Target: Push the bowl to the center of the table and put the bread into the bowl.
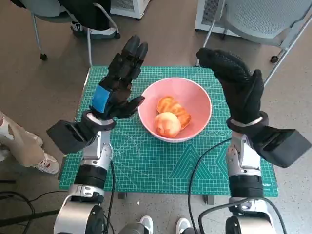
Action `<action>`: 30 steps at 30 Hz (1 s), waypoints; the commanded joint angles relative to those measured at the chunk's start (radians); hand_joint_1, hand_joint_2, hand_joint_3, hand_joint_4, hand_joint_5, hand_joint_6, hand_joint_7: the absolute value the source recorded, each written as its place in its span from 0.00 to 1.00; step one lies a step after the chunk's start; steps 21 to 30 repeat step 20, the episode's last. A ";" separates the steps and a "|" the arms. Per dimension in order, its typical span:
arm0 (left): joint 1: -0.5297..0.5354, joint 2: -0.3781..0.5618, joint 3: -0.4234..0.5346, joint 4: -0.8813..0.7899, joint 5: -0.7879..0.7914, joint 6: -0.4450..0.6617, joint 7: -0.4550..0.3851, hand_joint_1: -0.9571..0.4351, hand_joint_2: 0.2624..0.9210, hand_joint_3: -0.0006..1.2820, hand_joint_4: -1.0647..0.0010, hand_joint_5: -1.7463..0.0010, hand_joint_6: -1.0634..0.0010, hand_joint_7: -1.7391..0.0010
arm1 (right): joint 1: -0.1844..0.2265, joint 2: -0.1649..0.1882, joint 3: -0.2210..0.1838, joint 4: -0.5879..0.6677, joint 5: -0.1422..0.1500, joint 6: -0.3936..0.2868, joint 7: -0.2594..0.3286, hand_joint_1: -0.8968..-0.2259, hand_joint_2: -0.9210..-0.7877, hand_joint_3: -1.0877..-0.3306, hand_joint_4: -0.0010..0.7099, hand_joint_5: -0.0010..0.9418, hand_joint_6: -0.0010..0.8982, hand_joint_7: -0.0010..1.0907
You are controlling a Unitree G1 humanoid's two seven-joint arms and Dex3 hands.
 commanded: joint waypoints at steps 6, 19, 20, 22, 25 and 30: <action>-0.018 -0.005 0.002 0.005 0.003 0.009 -0.006 0.20 1.00 0.27 1.00 1.00 0.92 0.98 | 0.013 -0.008 0.002 0.003 -0.016 0.020 -0.016 0.32 0.00 0.47 0.30 0.01 0.10 0.46; -0.024 -0.003 0.004 0.007 0.002 0.024 -0.011 0.20 1.00 0.27 1.00 1.00 0.92 0.98 | 0.012 -0.019 0.004 0.004 -0.014 0.031 -0.017 0.31 0.00 0.47 0.30 0.01 0.10 0.46; -0.025 -0.003 0.004 0.007 0.003 0.024 -0.010 0.20 1.00 0.27 1.00 1.00 0.92 0.98 | 0.011 -0.020 0.004 0.005 -0.014 0.031 -0.016 0.31 0.00 0.47 0.29 0.01 0.10 0.46; -0.025 -0.003 0.004 0.007 0.003 0.024 -0.010 0.20 1.00 0.27 1.00 1.00 0.92 0.98 | 0.011 -0.020 0.004 0.005 -0.014 0.031 -0.016 0.31 0.00 0.47 0.29 0.01 0.10 0.46; -0.025 -0.003 0.004 0.007 0.003 0.024 -0.010 0.20 1.00 0.27 1.00 1.00 0.92 0.98 | 0.011 -0.020 0.004 0.005 -0.014 0.031 -0.016 0.31 0.00 0.47 0.29 0.01 0.10 0.46; -0.025 -0.003 0.004 0.007 0.003 0.024 -0.010 0.20 1.00 0.27 1.00 1.00 0.92 0.98 | 0.011 -0.020 0.004 0.005 -0.014 0.031 -0.016 0.31 0.00 0.47 0.29 0.01 0.10 0.46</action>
